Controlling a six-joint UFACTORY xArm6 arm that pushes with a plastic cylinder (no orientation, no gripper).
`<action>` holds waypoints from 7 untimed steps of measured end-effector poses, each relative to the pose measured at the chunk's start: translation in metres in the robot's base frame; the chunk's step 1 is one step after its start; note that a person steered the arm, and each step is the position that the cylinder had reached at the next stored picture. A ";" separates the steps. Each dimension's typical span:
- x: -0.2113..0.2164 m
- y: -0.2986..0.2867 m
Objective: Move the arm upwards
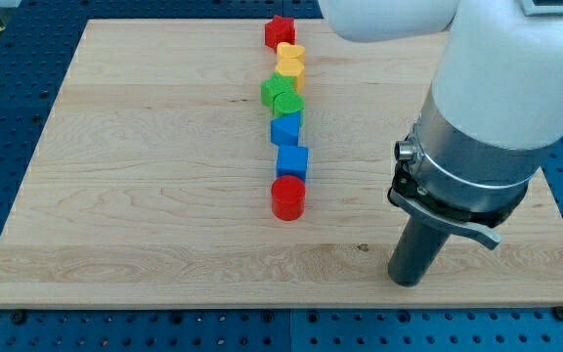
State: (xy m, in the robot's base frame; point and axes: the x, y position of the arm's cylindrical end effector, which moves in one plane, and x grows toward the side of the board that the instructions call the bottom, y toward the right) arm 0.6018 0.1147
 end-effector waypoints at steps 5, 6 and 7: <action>-0.003 0.000; -0.003 0.000; -0.003 -0.002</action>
State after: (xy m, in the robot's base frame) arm 0.5991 0.1126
